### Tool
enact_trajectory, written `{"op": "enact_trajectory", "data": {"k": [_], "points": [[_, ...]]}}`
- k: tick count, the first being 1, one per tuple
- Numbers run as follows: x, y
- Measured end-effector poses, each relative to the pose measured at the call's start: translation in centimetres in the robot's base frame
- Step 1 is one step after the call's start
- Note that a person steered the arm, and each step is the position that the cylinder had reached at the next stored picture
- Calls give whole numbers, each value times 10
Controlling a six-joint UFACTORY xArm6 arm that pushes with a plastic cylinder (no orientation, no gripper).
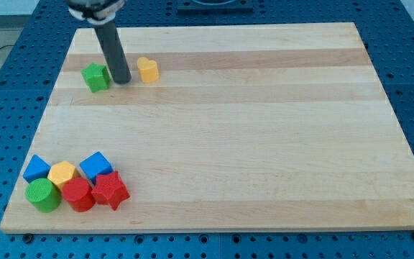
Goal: Push green star towards group of blocks
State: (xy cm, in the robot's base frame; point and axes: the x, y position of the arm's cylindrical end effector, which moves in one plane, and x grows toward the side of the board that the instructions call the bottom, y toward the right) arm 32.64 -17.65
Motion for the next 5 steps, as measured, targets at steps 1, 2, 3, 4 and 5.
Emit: {"op": "enact_trajectory", "data": {"k": [1, 2, 3, 4, 5], "points": [[-37, -28], [-34, -83], [8, -93], [50, -62], [21, -73]]}}
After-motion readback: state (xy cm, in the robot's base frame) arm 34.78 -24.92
